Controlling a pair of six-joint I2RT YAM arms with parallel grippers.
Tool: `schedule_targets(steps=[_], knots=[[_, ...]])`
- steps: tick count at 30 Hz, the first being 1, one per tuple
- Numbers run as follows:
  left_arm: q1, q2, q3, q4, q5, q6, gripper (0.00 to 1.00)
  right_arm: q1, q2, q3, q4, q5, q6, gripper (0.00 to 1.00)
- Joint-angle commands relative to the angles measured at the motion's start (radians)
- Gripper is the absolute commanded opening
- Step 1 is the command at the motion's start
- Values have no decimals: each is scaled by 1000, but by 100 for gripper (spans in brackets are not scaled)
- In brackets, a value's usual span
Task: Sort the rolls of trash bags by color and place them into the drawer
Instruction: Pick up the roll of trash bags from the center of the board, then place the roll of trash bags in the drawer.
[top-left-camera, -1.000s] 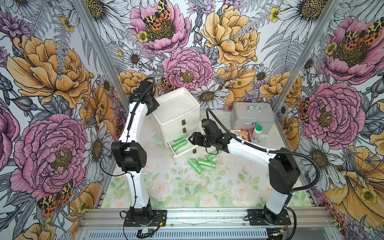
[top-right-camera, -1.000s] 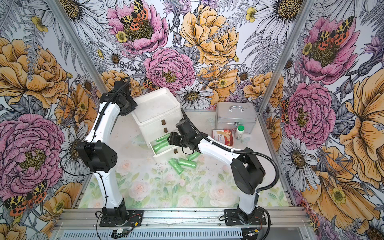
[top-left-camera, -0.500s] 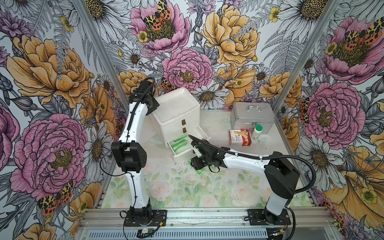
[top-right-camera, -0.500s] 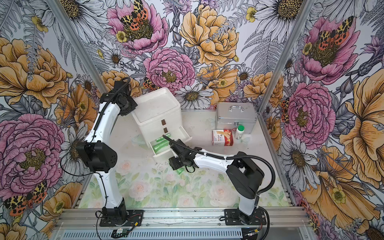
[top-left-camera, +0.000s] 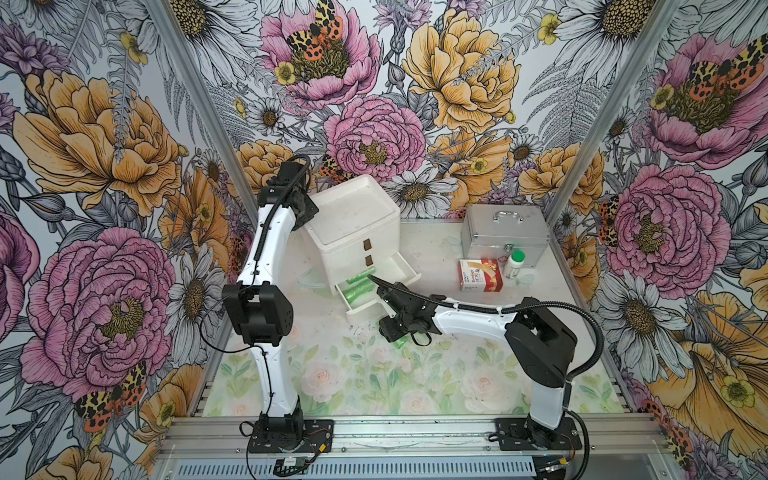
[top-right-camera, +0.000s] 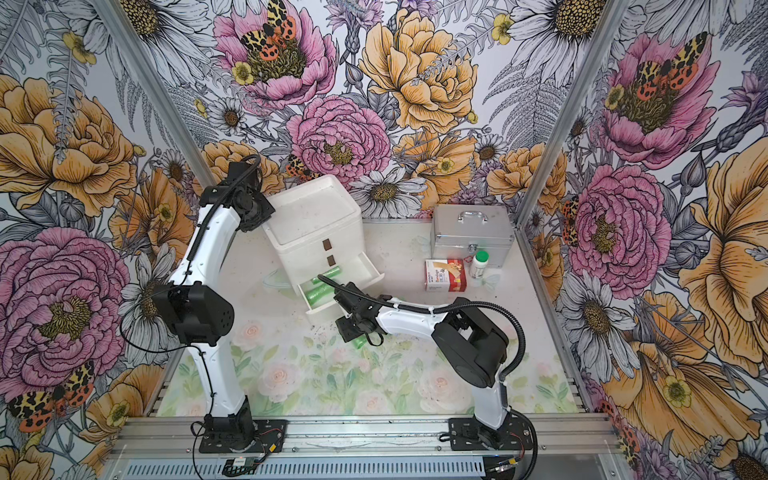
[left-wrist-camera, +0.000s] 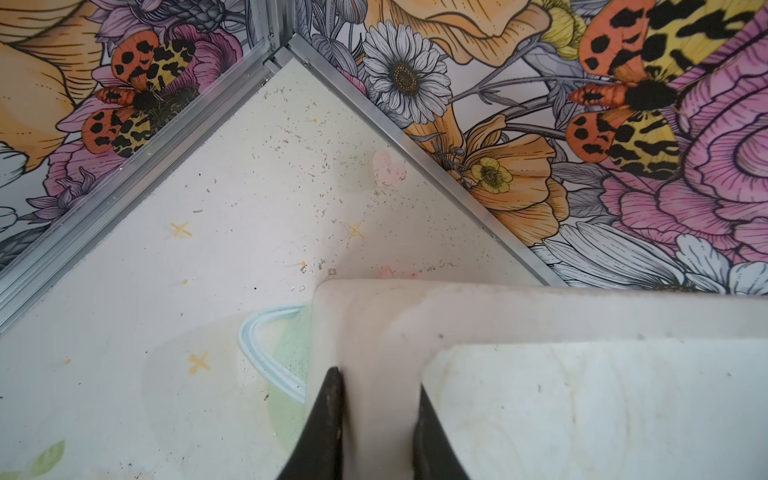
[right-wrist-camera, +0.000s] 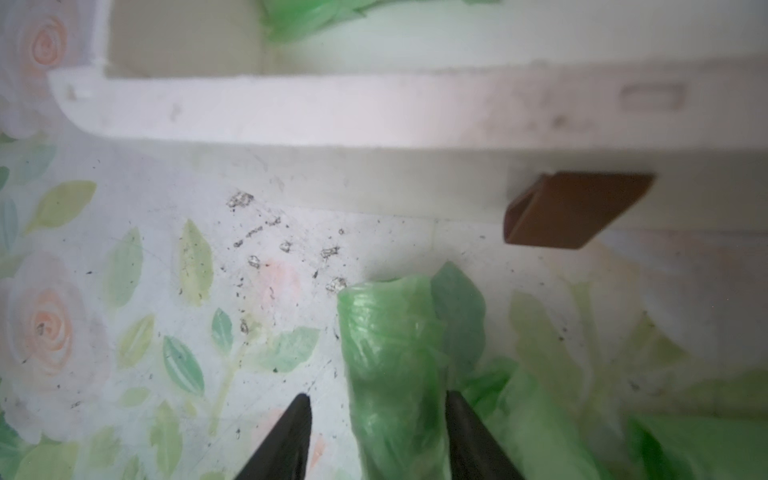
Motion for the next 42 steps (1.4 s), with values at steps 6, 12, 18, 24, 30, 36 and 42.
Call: schedule_targets(steps=[6, 12, 18, 24, 30, 36, 42], knots=[[-51, 125, -77, -14, 377, -194, 0, 14, 46, 3, -1, 23, -6, 48], [-52, 128, -84, -15, 378, -193, 0, 15, 33, 7, -6, 23, 4, 30], [-54, 127, -86, -15, 378, -193, 0, 15, -20, 20, -30, 27, 12, 22], [-54, 125, -86, -15, 379, -193, 0, 4, -131, 78, -70, 17, 12, 22], [-54, 123, -88, -14, 385, -193, 0, -64, -181, 203, -100, -80, 83, 21], [-57, 118, -92, -15, 381, -194, 0, -176, -152, 313, -107, -75, 388, 24], [-58, 115, -96, -15, 379, -194, 0, -214, -56, 365, -80, -69, 725, 32]])
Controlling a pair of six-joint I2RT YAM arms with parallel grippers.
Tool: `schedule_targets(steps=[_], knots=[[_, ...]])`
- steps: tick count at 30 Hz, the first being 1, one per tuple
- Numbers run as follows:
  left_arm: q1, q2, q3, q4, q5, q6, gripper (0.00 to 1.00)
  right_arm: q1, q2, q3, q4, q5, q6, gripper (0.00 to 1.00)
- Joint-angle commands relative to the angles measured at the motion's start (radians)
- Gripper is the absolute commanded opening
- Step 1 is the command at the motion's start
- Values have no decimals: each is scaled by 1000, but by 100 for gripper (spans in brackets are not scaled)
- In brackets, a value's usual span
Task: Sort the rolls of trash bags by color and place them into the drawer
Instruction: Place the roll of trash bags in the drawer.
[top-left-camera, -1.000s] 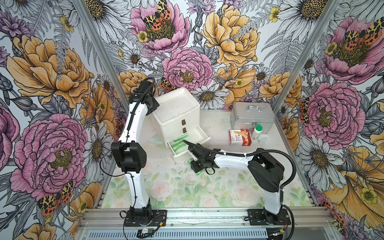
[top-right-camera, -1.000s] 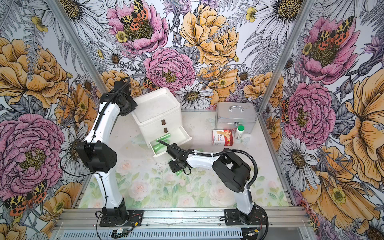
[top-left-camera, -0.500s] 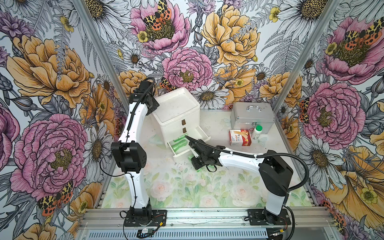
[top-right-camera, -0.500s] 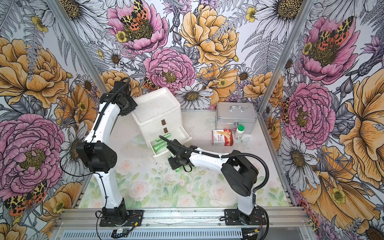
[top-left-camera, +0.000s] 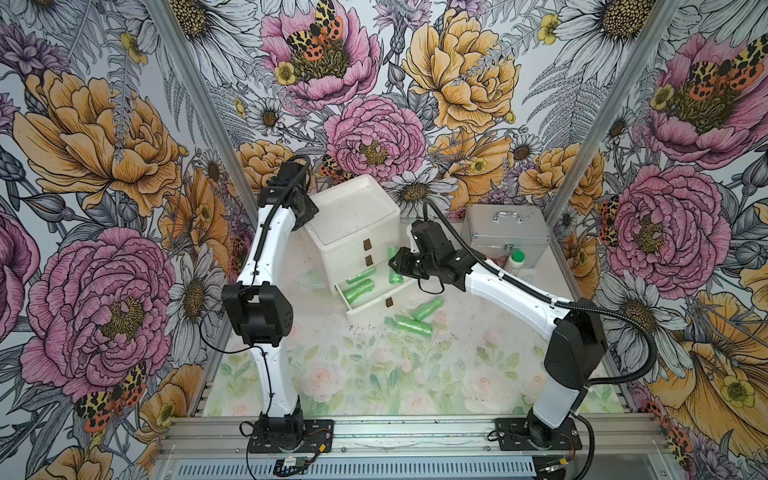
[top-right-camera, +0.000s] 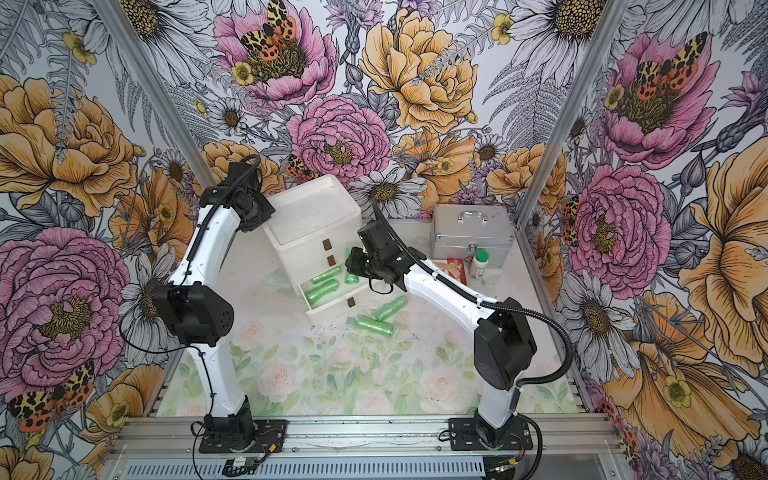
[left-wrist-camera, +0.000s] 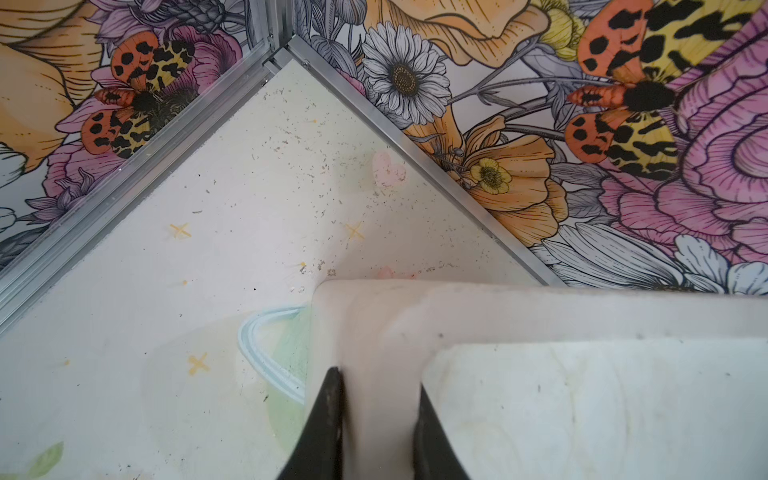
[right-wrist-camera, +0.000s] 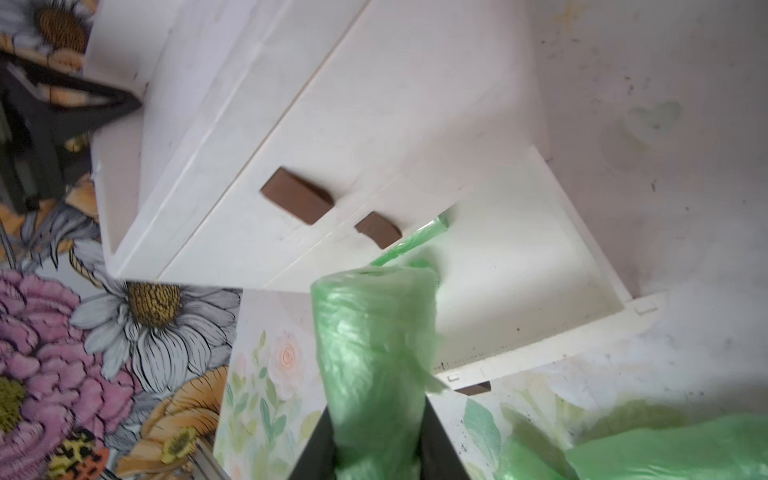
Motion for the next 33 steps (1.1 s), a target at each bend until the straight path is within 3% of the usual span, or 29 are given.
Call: schedule_targets(steps=[1, 6, 12, 23, 33], knots=[[-58, 120, -82, -26, 379, -194, 0, 15, 77, 37, 36, -13, 266, 34], [-57, 119, -85, -25, 382, -193, 0, 18, 162, 42, 133, -76, 454, 35], [-53, 118, -89, -26, 384, -190, 0, 34, 198, 2, 189, -64, 573, 32], [-50, 115, -98, -25, 386, -187, 0, 65, 264, -64, 322, -138, 730, 33], [-47, 112, -98, -26, 388, -188, 0, 72, 277, -74, 353, -146, 768, 34]])
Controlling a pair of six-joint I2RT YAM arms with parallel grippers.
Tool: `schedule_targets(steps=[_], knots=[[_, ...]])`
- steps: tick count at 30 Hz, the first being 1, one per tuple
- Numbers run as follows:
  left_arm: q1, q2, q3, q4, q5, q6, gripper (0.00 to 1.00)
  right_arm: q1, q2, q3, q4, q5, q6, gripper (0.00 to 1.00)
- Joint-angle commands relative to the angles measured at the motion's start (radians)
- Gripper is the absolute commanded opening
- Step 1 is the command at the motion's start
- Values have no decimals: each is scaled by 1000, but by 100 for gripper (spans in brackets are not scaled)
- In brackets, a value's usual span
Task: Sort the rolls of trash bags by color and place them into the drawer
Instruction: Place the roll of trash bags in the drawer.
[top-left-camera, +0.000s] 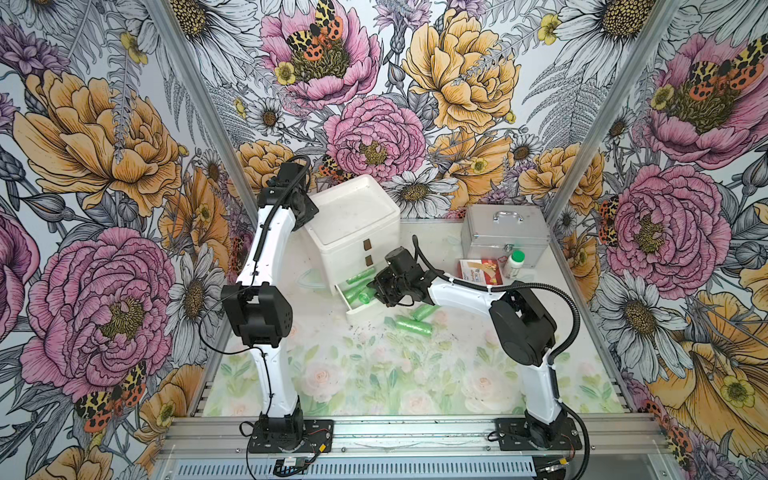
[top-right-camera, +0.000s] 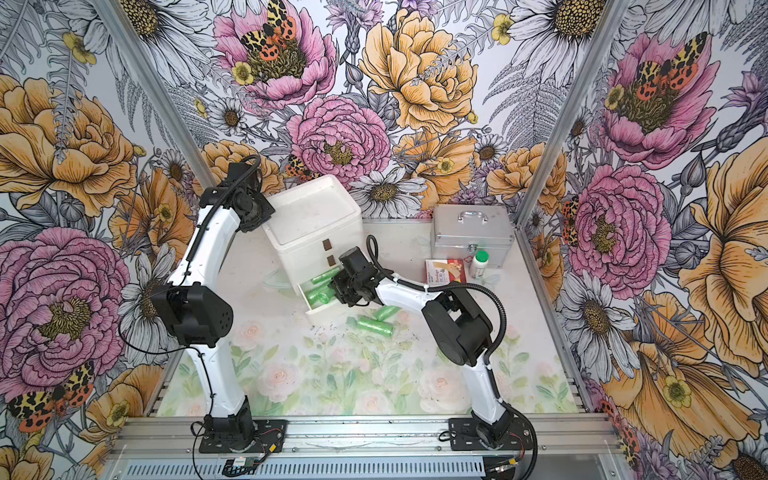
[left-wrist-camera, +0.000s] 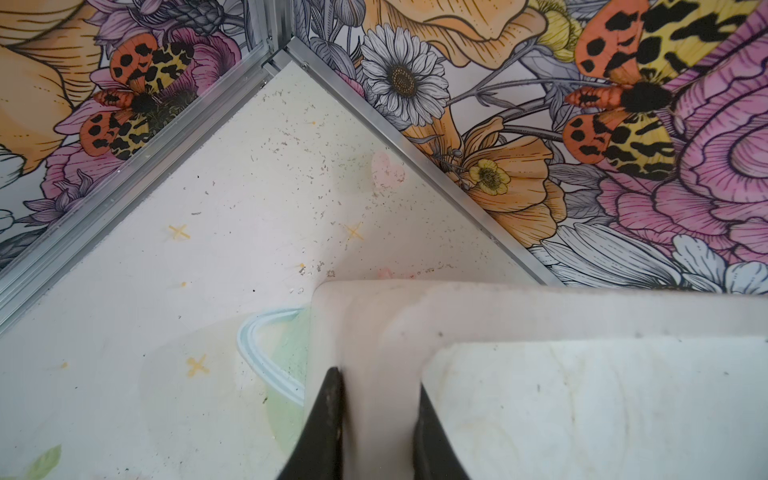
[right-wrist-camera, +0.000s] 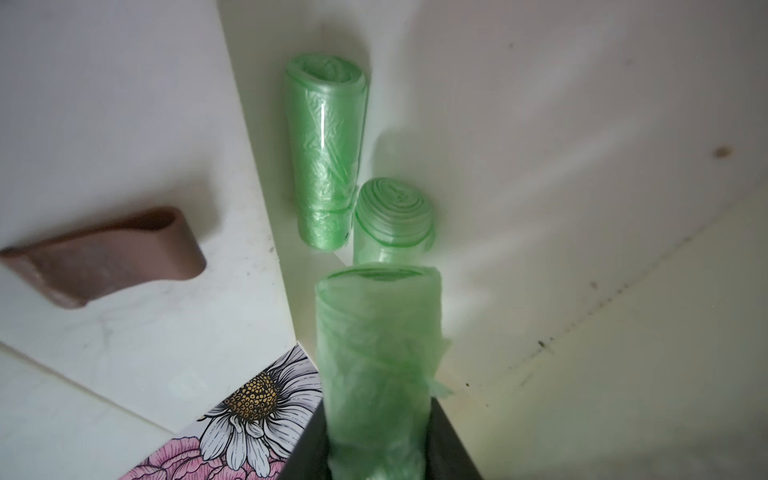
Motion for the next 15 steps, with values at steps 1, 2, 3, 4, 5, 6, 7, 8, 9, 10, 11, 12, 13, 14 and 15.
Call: schedule_targets(steps=[1, 2, 3, 4, 5, 6, 7, 8, 9, 10, 11, 12, 13, 14, 15], knots=[[-47, 120, -78, -41, 388, -190, 0, 5, 3, -6, 41, -14, 28, 34], [-47, 123, -77, -41, 387, -191, 0, 6, 3, -6, 43, -15, 32, 34], [-48, 124, -76, -41, 387, -191, 0, 7, 6, -6, 45, -19, 36, 35], [-47, 125, -76, -40, 389, -189, 0, 6, 7, -5, 49, -23, 41, 36], [-47, 126, -76, -40, 389, -191, 0, 8, 10, -6, 54, -27, 46, 40], [-47, 126, -74, -40, 389, -190, 0, 9, 10, -6, 61, -32, 49, 44], [-49, 128, -74, -41, 389, -191, 0, 11, 10, -5, 64, -35, 52, 49], [-49, 128, -72, -41, 391, -191, 0, 11, 10, -4, 67, -35, 53, 53], [-48, 127, -72, -41, 390, -191, 0, 13, 7, -5, 67, -37, 53, 57], [-49, 127, -72, -40, 390, -190, 0, 13, 5, -6, 68, -38, 53, 60], [-49, 126, -71, -40, 390, -191, 0, 13, 2, -6, 68, -39, 54, 62], [-47, 127, -72, -40, 391, -190, 0, 14, -3, -3, 71, -44, 53, 62], [-47, 128, -73, -41, 390, -190, 0, 16, -8, 1, 78, -51, 52, 62], [-48, 129, -73, -40, 389, -191, 0, 16, -13, 3, 86, -54, 53, 63], [-48, 131, -73, -40, 390, -191, 0, 18, -22, 4, 102, -55, 46, 62]])
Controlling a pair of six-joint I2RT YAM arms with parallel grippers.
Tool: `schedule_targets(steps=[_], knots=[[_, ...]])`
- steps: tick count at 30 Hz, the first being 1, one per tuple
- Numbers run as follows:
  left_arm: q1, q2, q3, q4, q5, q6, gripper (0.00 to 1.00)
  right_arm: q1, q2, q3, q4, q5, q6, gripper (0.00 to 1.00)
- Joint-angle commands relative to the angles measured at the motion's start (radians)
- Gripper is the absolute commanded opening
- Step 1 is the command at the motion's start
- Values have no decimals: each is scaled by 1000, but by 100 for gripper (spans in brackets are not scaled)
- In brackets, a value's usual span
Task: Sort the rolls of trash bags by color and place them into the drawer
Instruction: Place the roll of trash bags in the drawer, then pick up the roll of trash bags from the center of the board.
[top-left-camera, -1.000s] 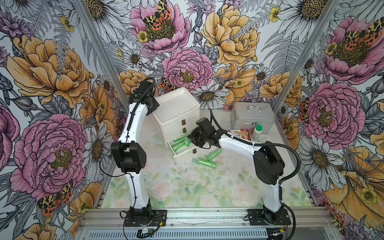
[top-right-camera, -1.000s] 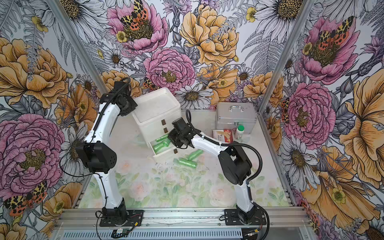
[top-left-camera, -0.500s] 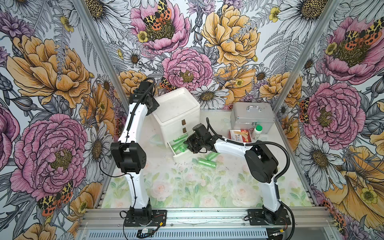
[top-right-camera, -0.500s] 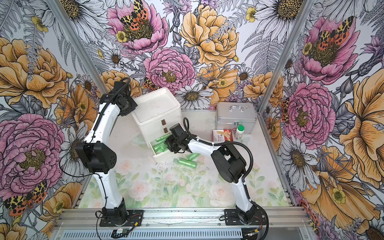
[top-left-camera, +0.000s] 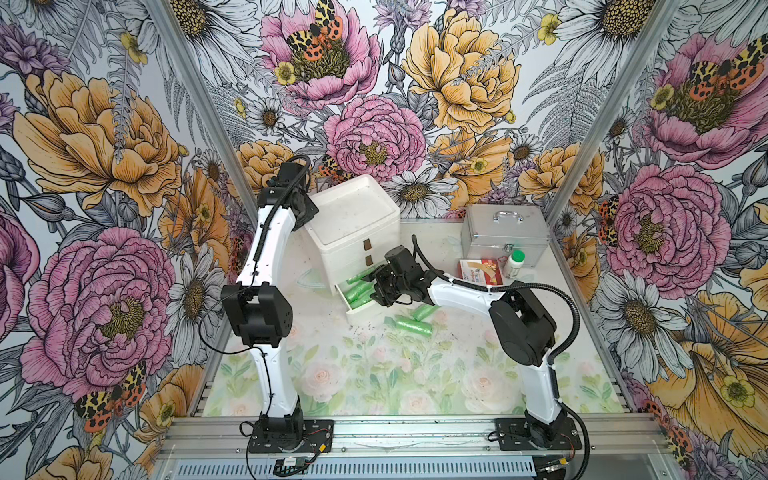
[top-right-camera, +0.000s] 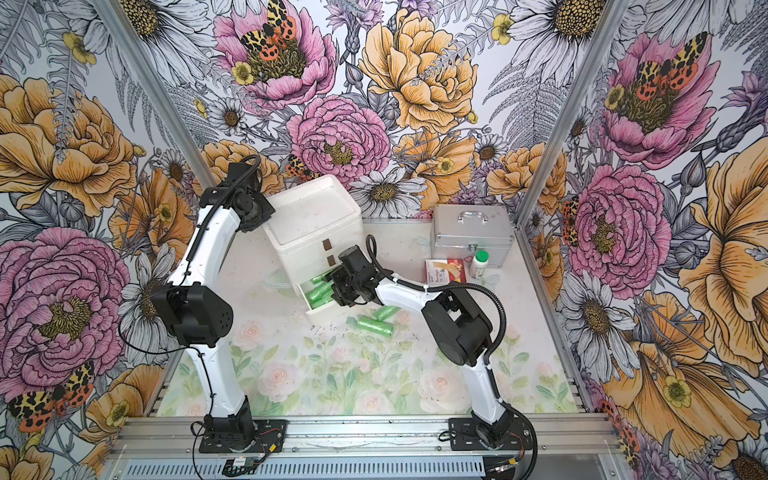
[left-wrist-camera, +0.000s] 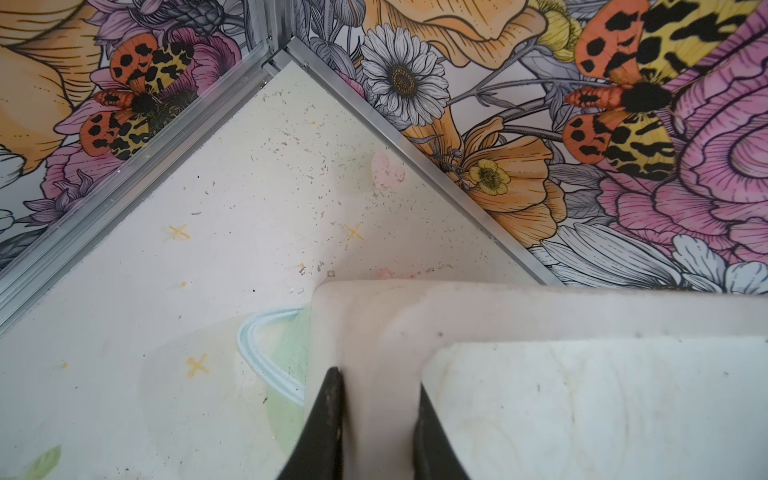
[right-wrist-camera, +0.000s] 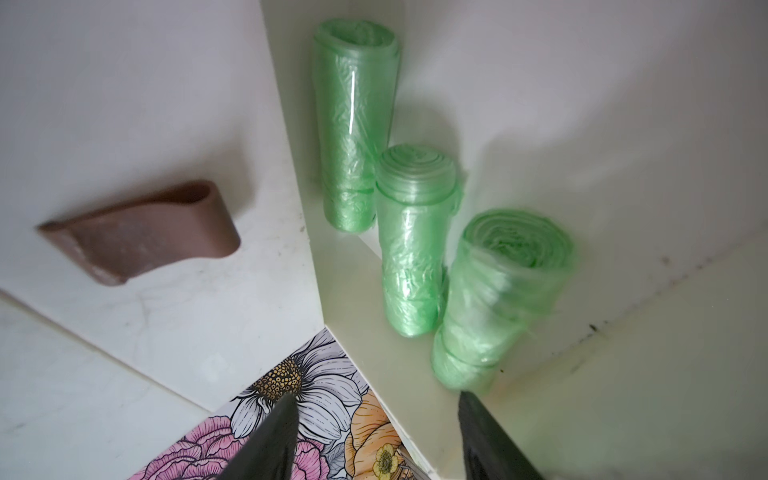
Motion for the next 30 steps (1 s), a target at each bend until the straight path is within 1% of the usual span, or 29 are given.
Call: schedule_targets(steps=[1, 4, 9, 11, 12, 14, 15, 17, 21, 22, 30], knots=[[-49, 132, -72, -41, 392, -190, 0, 10, -32, 4, 70, -15, -14, 62], [-49, 132, -68, -40, 393, -189, 0, 3, -63, 6, 85, -30, -84, 62], [-49, 130, -73, -40, 388, -189, 0, -36, -168, -68, 70, -36, -300, 61], [-49, 133, -78, -41, 386, -189, 0, -54, -212, -91, 22, -18, -370, 62], [-49, 138, -78, -41, 388, -190, 0, -61, -236, -94, -36, 5, -406, 62], [-50, 144, -74, -40, 394, -189, 0, -74, -283, -113, -161, 89, -444, 64], [-52, 145, -73, -41, 393, -189, 0, -82, -312, -139, -216, 145, -437, 65], [-52, 145, -71, -40, 392, -189, 0, -102, -361, -220, -249, 231, -381, 66], [-52, 147, -70, -40, 392, -187, 0, -148, -405, -382, -250, 275, -199, 66], [-51, 145, -72, -41, 392, -188, 0, -151, -407, -407, -250, 285, -179, 66], [-49, 142, -82, -40, 388, -186, 0, -174, -389, -453, -308, 367, -178, 65]])
